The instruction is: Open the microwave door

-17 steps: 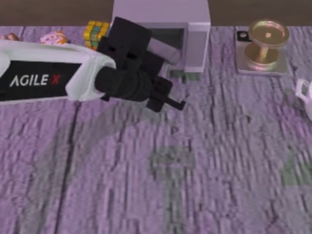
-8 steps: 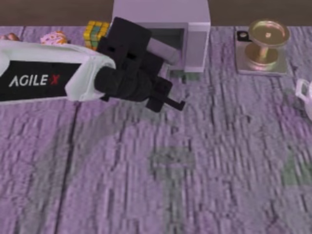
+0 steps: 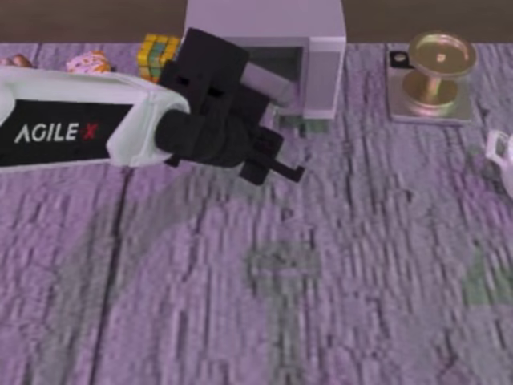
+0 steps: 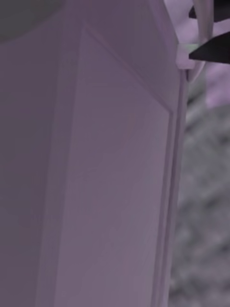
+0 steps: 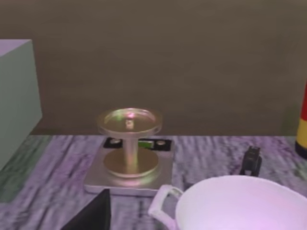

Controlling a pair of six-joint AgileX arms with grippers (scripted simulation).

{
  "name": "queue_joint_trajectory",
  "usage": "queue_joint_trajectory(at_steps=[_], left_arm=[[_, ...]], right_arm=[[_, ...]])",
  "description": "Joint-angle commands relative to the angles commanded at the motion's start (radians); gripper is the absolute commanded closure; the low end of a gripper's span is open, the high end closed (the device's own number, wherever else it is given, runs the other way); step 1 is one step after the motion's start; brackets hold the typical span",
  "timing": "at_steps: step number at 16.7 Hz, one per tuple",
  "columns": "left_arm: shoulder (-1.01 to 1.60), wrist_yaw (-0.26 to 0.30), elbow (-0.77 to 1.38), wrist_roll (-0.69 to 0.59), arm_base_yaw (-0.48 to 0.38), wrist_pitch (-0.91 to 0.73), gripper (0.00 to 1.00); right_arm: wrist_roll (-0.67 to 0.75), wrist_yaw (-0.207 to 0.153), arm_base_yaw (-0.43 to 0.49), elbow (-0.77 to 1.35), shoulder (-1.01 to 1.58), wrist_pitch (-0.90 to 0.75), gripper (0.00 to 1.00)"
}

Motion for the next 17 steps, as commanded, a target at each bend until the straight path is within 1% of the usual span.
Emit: queue_joint_trajectory(at_steps=[4,6,12,17], left_arm=[[0.000,0.000,0.000,0.000,0.000,0.000,1.00],[0.000,0.011,-0.002,-0.003,-0.007,-0.001,1.00],[-0.020,0.049,-0.028,0.058,0.023,0.000,1.00],[-0.020,0.049,-0.028,0.058,0.023,0.000,1.00]], right_arm=[[0.000,0.000,0.000,0.000,0.000,0.000,0.00],[0.000,0.000,0.000,0.000,0.000,0.000,0.00],[0.000,0.000,0.000,0.000,0.000,0.000,0.00],[0.000,0.000,0.000,0.000,0.000,0.000,0.00]])
